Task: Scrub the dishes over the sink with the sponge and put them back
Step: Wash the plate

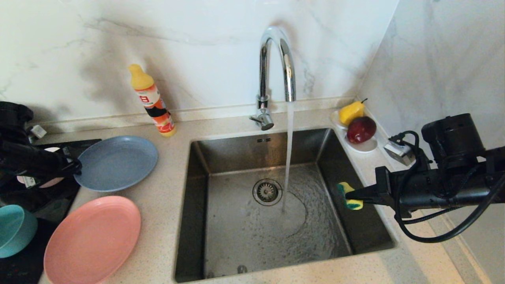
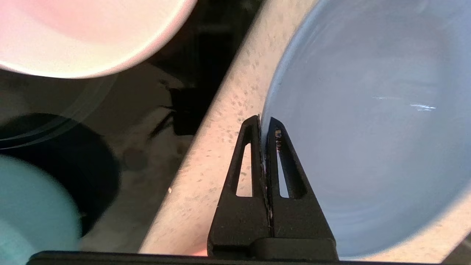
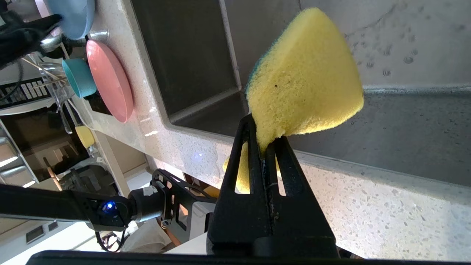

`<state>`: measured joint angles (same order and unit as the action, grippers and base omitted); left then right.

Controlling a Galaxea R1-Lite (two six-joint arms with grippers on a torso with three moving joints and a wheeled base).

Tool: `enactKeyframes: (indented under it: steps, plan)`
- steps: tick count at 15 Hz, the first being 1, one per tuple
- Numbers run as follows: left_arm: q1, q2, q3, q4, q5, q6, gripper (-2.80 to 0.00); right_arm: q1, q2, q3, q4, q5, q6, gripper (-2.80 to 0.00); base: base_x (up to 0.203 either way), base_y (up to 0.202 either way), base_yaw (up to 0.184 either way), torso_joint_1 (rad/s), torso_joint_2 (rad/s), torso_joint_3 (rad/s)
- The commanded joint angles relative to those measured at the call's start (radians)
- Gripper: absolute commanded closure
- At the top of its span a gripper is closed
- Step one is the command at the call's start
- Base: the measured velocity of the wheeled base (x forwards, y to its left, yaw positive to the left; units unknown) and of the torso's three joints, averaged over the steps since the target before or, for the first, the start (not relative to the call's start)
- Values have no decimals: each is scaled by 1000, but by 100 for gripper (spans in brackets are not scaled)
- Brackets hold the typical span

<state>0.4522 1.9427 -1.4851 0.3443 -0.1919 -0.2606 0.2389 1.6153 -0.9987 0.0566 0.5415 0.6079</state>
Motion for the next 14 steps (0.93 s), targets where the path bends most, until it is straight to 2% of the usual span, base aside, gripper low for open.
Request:
enactKeyframes:
  steps: [1, 7, 11, 14]
  plan:
    - [2, -73, -2, 0, -4, -6, 0, 0, -2, 0, 0, 3, 3, 0, 0, 0, 0, 0, 0, 0]
    - [28, -307, 20, 10, -6, 1, 0, 0, -5, 0, 0, 3, 4, 0, 0, 0, 0, 0, 0, 0]
    - [70, -402, 10, 13, -17, 56, 0, 0, -5, 2, 2, 2, 4, 0, 0, 0, 0, 0, 0, 0]
    - [68, -528, 5, 17, -159, 20, 0, 0, -3, 2, 2, 2, 7, 0, 0, 0, 0, 0, 0, 0]
